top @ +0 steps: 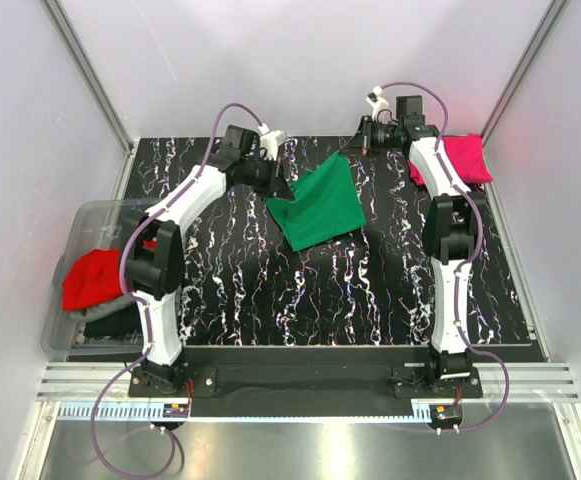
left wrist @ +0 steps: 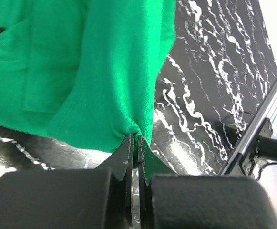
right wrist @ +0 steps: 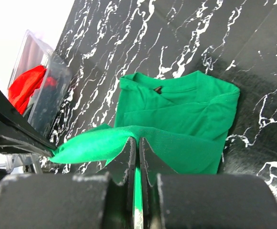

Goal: Fold and stack the t-shirts
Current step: Fold the tshirt

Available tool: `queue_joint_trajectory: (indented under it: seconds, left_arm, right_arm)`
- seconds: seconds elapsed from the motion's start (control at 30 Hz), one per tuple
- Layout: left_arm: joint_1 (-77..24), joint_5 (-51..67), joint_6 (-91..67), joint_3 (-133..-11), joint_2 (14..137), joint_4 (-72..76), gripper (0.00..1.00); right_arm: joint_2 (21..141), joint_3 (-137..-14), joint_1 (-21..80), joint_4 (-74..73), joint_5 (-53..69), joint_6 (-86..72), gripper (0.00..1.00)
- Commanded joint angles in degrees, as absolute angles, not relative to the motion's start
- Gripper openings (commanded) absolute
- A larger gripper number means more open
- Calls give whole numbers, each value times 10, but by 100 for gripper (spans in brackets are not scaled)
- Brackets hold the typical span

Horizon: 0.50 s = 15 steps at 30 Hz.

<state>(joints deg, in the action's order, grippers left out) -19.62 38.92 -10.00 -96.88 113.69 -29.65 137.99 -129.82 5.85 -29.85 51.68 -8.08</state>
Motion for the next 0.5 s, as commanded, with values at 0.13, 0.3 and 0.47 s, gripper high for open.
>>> queue_joint_trajectory:
  seconds: [0.13, 0.3, 0.47]
  left_arm:
    - [-198, 386, -100, -954, 1084, -289, 0]
    - [-178, 382, -110, -942, 1096, -291, 0]
    - [-142, 379, -132, -963, 1151, -284, 0]
  right_arm:
    - [1334, -1300, 59, -279, 528, -76, 1]
    - [1401, -1373, 60, -278, 524, -95, 1]
    - [1457, -1417, 71, -263, 505, -98, 2]
